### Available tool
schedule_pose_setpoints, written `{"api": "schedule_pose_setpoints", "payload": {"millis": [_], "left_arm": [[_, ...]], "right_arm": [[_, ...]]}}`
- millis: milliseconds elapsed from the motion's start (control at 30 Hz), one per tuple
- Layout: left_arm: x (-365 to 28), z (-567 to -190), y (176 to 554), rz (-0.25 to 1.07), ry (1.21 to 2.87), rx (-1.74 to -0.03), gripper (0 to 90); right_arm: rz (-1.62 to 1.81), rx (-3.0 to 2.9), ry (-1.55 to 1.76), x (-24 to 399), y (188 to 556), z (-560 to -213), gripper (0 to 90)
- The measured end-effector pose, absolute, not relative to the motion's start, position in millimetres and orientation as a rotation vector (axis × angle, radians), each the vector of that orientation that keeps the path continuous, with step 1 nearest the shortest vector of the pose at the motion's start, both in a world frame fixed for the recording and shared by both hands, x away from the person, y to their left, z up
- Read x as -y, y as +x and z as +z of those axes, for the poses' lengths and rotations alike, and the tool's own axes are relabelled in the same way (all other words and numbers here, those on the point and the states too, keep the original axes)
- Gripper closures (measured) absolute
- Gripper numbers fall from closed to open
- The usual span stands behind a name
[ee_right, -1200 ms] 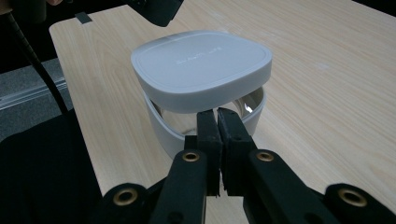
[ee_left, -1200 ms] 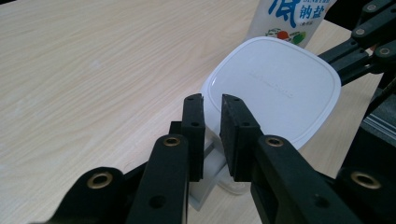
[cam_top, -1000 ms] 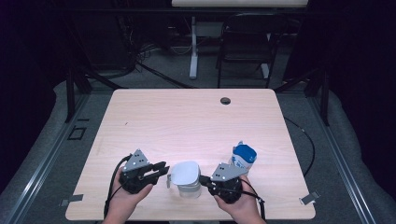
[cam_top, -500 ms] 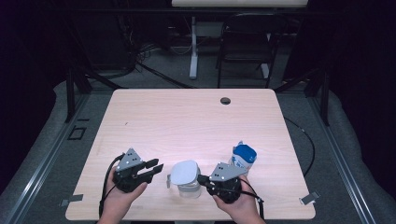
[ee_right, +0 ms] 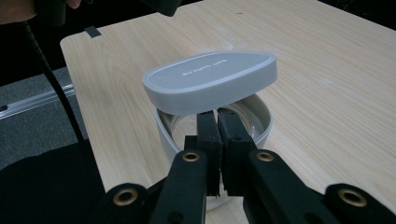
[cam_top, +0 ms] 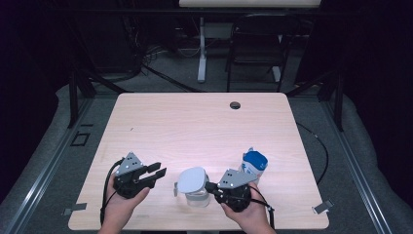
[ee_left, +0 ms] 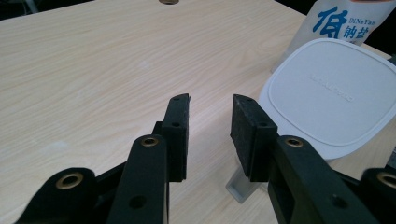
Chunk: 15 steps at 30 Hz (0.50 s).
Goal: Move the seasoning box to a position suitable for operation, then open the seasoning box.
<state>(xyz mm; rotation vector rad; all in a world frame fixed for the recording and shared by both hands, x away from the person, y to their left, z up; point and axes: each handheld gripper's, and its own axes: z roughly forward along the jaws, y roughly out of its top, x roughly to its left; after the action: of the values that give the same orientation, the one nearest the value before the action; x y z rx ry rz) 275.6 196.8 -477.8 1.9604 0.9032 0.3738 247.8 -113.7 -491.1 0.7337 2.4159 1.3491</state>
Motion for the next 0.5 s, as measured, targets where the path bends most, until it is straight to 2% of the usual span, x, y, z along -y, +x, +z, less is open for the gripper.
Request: {"api": "schedule_pose_setpoints", "payload": {"millis": [167, 300, 500], "left_arm": [[-200, -477, 276, 0.372, 1.941, -0.917, 67.1], [-203, -474, 278, 0.374, 1.917, -0.922, 61.6], [-213, -474, 281, 0.378, 1.904, -0.954, 61.8]], "right_arm": [[1.347, -2.416, 0.743, 113, 247, -490, 88.6], [1.357, -2.416, 0.744, 114, 247, -488, 88.6], [1.36, -2.419, 0.752, 111, 248, -485, 88.6]]}}
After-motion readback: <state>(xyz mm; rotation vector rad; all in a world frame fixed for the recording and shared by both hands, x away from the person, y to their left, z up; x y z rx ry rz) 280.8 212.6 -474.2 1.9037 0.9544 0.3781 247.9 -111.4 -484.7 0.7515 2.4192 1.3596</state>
